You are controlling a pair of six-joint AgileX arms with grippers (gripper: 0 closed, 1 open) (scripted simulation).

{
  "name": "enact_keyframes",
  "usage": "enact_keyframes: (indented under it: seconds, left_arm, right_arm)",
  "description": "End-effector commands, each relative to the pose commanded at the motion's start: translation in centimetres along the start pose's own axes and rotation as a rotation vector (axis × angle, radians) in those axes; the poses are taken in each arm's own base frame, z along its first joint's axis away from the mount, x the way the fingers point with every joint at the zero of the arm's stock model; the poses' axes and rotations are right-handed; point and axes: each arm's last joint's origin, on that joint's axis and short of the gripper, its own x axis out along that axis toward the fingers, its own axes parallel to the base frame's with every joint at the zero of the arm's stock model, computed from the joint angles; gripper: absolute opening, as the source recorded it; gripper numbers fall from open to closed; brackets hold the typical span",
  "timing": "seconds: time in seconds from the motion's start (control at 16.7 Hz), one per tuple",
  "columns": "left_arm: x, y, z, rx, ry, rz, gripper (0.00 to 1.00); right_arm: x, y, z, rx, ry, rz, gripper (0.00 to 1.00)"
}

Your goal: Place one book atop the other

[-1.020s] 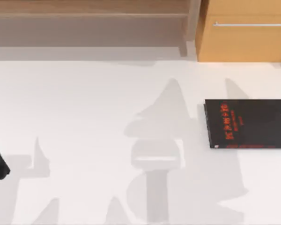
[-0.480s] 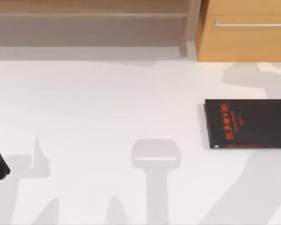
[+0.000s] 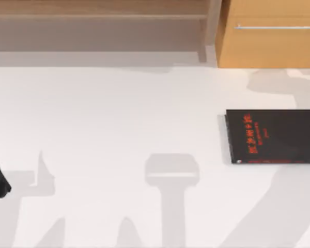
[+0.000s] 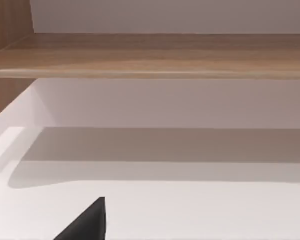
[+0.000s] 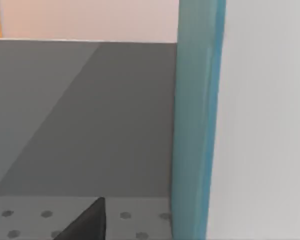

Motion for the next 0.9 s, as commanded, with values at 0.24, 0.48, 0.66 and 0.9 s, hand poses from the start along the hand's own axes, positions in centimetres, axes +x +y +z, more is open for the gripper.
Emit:
enact_keyframes:
  seconds: [0.24, 0.48, 0.66, 0.9]
  left_arm:
    - [0.0, 0.0, 0.0, 0.0, 0.0, 0.0, 1.0]
    - [0.0, 0.0, 0.0, 0.0, 0.0, 0.0, 1.0]
    - [0.0, 0.0, 0.0, 0.0, 0.0, 0.0, 1.0]
    - [0.0, 0.0, 0.0, 0.0, 0.0, 0.0, 1.0]
  right_arm:
    - [1.6, -0.1, 0.1, -0.001, -0.002, 0.0, 1.0]
    - [2.7, -0.1, 0.1, -0.001, -0.003, 0.0, 1.0]
    - [2.7, -0.1, 0.1, -0.001, -0.003, 0.0, 1.0]
    - [2.7, -0.1, 0.1, -0.001, -0.003, 0.0, 0.7]
